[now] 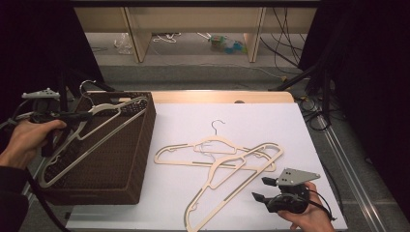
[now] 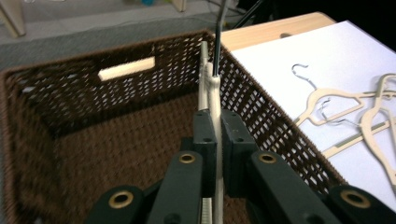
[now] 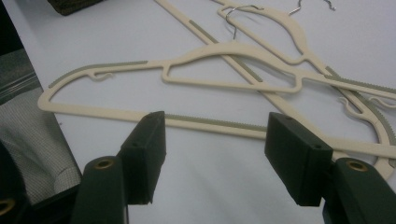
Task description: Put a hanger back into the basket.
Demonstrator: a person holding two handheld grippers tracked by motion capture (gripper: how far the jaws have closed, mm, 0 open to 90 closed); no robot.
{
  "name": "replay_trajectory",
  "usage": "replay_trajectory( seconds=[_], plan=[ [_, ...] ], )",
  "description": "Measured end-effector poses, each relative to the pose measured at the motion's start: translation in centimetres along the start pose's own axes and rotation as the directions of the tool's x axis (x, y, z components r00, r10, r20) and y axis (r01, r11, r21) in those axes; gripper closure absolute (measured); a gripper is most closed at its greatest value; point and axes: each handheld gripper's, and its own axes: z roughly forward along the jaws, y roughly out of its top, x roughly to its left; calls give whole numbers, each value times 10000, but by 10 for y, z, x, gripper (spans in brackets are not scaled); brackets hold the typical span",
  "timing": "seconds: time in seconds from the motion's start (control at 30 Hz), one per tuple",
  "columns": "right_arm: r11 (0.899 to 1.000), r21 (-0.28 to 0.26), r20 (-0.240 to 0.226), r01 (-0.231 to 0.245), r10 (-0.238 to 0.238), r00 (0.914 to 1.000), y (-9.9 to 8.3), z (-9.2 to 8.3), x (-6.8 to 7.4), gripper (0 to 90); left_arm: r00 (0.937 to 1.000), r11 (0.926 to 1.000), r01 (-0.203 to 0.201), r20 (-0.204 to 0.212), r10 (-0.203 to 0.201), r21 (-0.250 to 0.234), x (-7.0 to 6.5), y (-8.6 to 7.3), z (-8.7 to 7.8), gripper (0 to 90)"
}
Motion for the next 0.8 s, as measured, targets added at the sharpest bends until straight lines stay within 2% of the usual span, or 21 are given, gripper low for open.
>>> replay_trajectory(
  seconds=[0.1,0.23,0.37,0.47,0.53,0.6,0.63,0.7,0.8],
  plan=[
    [10000,15,-5,2,-2,10000,0,0,0,397,9997,9987,-222,-86,226,462,4,-2,7,856],
    [10000,24,-45,-10,10,10000,0,0,0,397,9997,9980,-69,-246,85,624,11,-10,15,856],
    [10000,67,-64,-53,53,10000,0,1,1,398,9992,9949,114,-385,-76,1005,18,-19,22,855],
    [10000,45,-55,-1,2,10000,0,1,0,398,9989,9907,-147,-427,206,1355,23,-23,20,854],
    [9999,94,-48,-47,47,10000,-1,1,1,398,9987,9907,-36,-502,105,1361,24,-26,21,852],
    [9999,115,-89,11,-10,10000,-1,2,1,398,9979,9870,-82,-625,185,1607,26,-28,21,848],
    [9999,132,-142,9,-7,9999,-1,2,1,398,9960,9848,-17,-873,171,1739,27,-29,21,846],
    [9999,115,-143,31,-29,9999,-1,2,1,397,9961,9831,21,-868,140,1832,29,-32,23,838],
    [9999,107,-97,29,-28,9999,-1,3,1,394,9934,9787,176,-1142,60,2043,32,-38,26,826]
  ],
)
